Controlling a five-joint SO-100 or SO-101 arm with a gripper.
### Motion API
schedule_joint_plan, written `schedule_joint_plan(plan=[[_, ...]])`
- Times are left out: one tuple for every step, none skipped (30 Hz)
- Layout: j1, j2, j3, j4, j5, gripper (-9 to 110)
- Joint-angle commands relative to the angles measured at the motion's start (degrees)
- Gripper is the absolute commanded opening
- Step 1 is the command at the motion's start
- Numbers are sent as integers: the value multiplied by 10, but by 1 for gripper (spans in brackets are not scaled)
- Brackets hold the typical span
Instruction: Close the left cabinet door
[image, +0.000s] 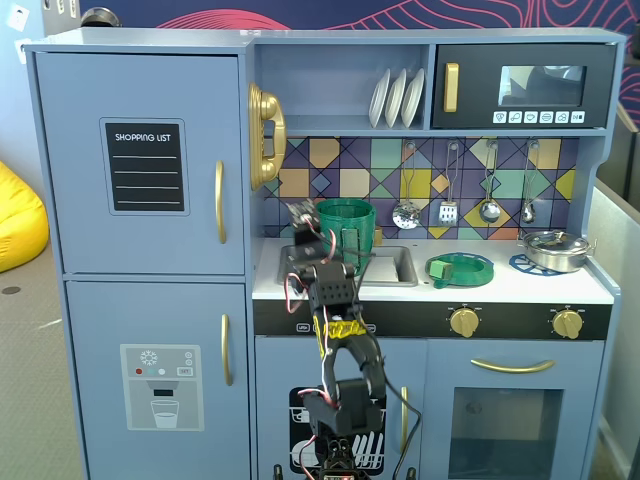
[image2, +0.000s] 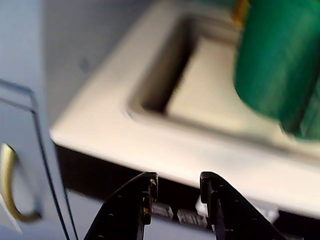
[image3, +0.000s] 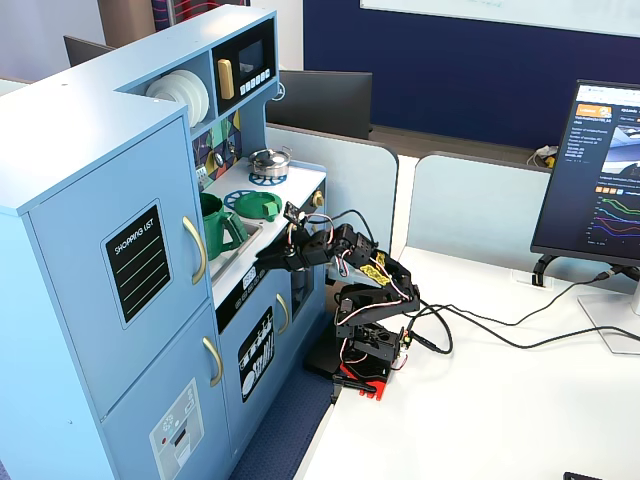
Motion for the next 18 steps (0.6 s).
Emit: schedule_joint_plan(plan=[[61,64,73,33,12,0],[70,75,96,37,18,0],[78,85,120,40,25,0],[87,99,147,41,27,0],[94,113,175,41,27,0],[99,127,204,42,29,0],[105,142,232,45,33,0],[112,155,260,47,33,0],[120,164,287,50,34,0],[127,172,311,52,42,0],[135,180,333,54,51,0],[143,187,353,59,59,0],[152,195,374,63,67,0],[160,205,396,69,73,0],[163,220,415,79,81,0],[164,229,433,85,95,0],[164,229,445,95,109,0],[163,229,455,103,129,0]])
